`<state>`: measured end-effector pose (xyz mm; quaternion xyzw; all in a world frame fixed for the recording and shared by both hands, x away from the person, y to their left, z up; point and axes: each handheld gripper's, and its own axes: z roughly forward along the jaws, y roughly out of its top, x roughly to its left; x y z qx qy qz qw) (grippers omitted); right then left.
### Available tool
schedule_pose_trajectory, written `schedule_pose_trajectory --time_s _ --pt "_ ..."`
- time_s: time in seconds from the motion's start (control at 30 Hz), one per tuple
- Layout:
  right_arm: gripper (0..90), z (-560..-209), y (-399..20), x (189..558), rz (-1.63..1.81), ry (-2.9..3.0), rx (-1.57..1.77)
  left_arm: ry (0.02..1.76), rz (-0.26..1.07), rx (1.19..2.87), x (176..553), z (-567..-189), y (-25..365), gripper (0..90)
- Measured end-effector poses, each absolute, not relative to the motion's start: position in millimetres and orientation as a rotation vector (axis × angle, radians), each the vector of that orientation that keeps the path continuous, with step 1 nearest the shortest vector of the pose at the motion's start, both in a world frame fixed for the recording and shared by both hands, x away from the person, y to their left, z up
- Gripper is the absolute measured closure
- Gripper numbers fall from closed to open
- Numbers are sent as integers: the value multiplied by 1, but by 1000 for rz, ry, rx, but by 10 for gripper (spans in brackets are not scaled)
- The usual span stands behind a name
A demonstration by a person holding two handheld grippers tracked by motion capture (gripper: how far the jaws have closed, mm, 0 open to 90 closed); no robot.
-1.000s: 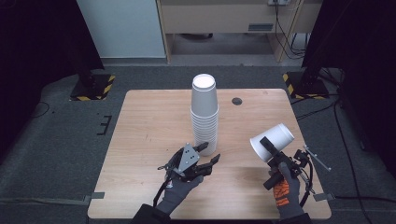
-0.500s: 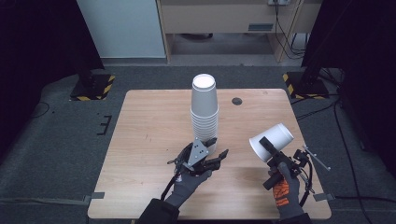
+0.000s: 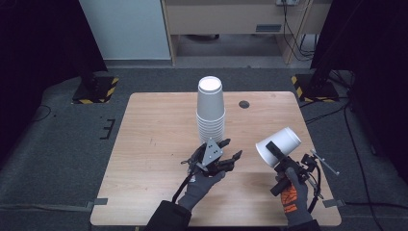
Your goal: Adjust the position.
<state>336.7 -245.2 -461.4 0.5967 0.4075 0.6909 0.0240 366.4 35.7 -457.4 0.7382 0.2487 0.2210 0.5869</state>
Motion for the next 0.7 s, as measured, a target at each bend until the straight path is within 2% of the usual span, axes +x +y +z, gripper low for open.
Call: schedule_pose_trajectory --time_s 0.7 --pt "141 -462 -242 337 2152 1276 1848 556 478 1695 379 -466 3 415"
